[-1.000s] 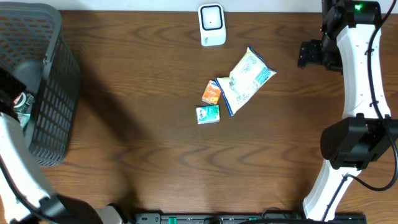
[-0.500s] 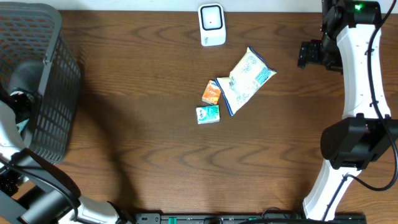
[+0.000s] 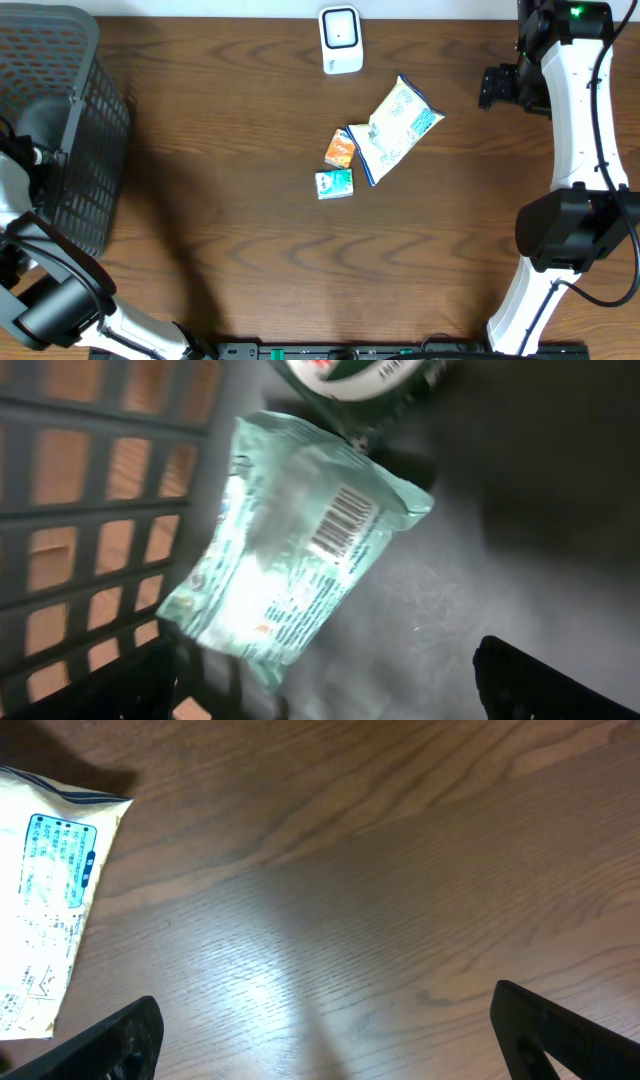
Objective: Scan the item barcode
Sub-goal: 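Grasp the light-green wipes pack in the basket with the left gripper, then carry the wipes pack out and lower it left of the packs, then release the wipes pack and move the left gripper into the basket, then lower the left gripper onto the green Zam-Buk tin and grasp it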
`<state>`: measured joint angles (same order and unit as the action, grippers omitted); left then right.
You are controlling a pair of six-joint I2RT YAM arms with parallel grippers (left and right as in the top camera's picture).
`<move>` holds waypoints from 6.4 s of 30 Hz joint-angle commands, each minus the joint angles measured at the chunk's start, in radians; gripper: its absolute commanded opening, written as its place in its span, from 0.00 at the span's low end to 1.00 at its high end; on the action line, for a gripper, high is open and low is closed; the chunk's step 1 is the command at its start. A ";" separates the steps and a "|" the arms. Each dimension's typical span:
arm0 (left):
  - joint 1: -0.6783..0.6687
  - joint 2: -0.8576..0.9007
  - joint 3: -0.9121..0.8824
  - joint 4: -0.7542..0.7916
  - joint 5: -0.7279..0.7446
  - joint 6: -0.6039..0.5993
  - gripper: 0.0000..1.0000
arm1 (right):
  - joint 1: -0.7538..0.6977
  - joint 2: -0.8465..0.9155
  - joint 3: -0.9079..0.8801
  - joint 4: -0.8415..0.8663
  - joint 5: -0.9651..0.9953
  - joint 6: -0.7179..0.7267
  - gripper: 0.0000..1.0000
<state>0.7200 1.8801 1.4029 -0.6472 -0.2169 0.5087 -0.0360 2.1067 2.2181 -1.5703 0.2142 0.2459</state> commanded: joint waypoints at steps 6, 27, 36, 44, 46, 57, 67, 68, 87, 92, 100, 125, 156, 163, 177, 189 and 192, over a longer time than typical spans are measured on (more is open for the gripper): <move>0.037 0.056 0.005 0.001 -0.047 0.090 0.88 | -0.003 -0.017 0.018 0.000 0.012 0.016 0.99; 0.101 0.066 -0.052 0.060 0.068 0.230 0.82 | -0.002 -0.017 0.018 0.000 0.012 0.015 0.99; 0.101 0.068 -0.073 0.139 0.067 0.265 0.61 | -0.003 -0.017 0.018 0.000 0.012 0.016 0.99; 0.102 0.117 -0.073 0.163 0.066 0.265 0.61 | -0.003 -0.017 0.018 0.000 0.012 0.015 0.99; 0.101 0.141 -0.073 0.164 0.039 0.256 0.57 | -0.003 -0.017 0.018 0.000 0.012 0.015 0.99; 0.102 0.129 -0.073 0.188 0.020 0.096 0.08 | -0.002 -0.017 0.018 0.000 0.012 0.016 0.99; 0.101 -0.150 -0.071 0.209 0.407 -0.149 0.07 | -0.002 -0.017 0.018 0.000 0.012 0.016 0.99; 0.101 -0.185 -0.071 0.217 0.436 -0.184 0.08 | -0.002 -0.017 0.018 0.000 0.012 0.016 0.99; -0.138 -0.631 -0.071 0.293 0.948 -0.758 0.07 | -0.002 -0.017 0.018 0.000 0.012 0.016 0.99; -0.341 -0.648 -0.071 0.269 1.000 -0.758 0.08 | -0.003 -0.017 0.018 0.000 0.012 0.016 0.99; -0.688 -0.573 -0.071 0.044 0.852 -0.758 0.08 | -0.002 -0.017 0.018 0.000 0.012 0.016 0.99; -1.075 -0.070 -0.071 -0.016 0.455 -0.758 0.34 | -0.002 -0.017 0.018 0.000 0.012 0.016 0.99; -0.542 -0.652 0.010 0.224 0.187 -0.659 0.94 | -0.002 -0.017 0.018 0.000 0.012 0.015 0.99; -0.308 -0.603 0.008 0.177 0.010 -0.659 0.95 | -0.003 -0.017 0.018 0.000 0.012 0.016 0.99; -0.215 -0.571 0.008 0.084 0.010 -0.658 0.99 | -0.003 -0.017 0.018 0.000 0.012 0.016 0.99; -0.211 -0.421 0.008 0.080 0.005 -0.344 0.99 | -0.002 -0.017 0.018 0.000 0.012 0.016 0.99; -0.198 -0.372 0.008 0.104 -0.002 -0.344 0.99 | -0.003 -0.017 0.018 0.000 0.012 0.016 0.99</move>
<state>0.5068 1.4746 1.4040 -0.5381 -0.1947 0.0948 -0.0360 2.1067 2.2181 -1.5707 0.2142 0.2459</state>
